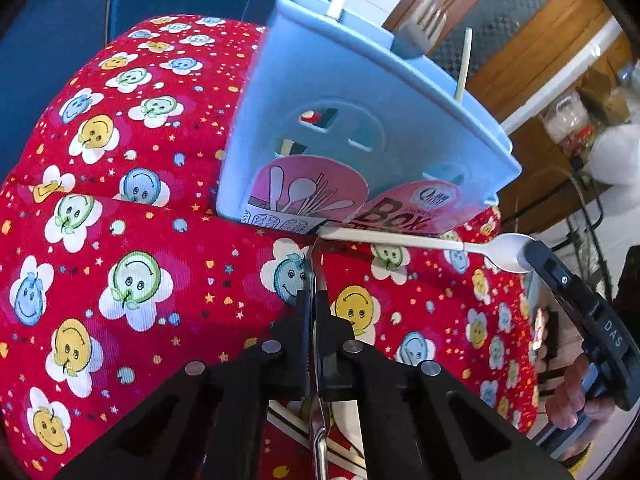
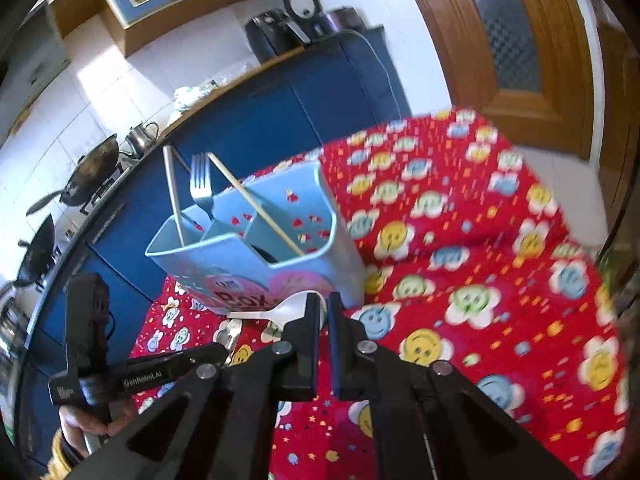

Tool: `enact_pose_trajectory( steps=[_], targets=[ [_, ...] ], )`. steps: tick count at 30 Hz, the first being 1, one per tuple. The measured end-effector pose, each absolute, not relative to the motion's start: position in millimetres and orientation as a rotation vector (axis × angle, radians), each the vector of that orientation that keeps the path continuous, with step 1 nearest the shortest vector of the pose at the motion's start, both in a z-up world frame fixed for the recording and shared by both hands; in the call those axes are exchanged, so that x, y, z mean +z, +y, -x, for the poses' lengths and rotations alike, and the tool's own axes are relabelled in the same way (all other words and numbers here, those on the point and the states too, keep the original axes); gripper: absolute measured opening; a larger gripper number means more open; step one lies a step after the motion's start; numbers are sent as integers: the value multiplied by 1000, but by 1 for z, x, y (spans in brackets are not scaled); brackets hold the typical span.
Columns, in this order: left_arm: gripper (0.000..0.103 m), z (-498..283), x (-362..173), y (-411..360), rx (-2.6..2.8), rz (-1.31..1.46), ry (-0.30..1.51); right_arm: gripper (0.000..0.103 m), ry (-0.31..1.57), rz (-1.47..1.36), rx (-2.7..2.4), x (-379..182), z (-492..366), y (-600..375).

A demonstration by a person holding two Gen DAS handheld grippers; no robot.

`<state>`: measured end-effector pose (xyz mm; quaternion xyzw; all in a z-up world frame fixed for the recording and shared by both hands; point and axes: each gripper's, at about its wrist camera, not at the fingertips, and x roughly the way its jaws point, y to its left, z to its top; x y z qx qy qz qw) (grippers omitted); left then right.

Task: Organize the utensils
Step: 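Grasp the silver knife with the left gripper while the right grasps the beige spoon, then lift the knife into the caddy with the left gripper while the right carries the beige spoon there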

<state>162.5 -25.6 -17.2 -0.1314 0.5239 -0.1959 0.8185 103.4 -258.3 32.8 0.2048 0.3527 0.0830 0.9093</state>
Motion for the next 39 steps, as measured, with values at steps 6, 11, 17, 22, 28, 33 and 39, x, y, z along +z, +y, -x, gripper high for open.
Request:
enact_pose_trajectory(
  steps=[6,11,17,22,28,33,39],
  targets=[
    [2,-147,4,-18,-413,285,1004,5,698,-326,145,54,-94,-258],
    [2,-131,31,-20,-399,224,872,5,681,-239,114,68,-91,-252],
    [1,-117,57,-16,-374,185,767,5,651,-128,75,84,-86,-239],
    [1,-110,71,-11,-363,196,723,5,619,-70,53,95,-80,-230],
    [1,-101,88,-3,-343,201,668,5,581,-20,45,109,-73,-220],
    [1,-95,100,2,-332,200,630,5,564,2,44,118,-68,-214],
    [1,-93,113,4,-321,193,588,5,552,18,43,124,-66,-209]
  ],
)
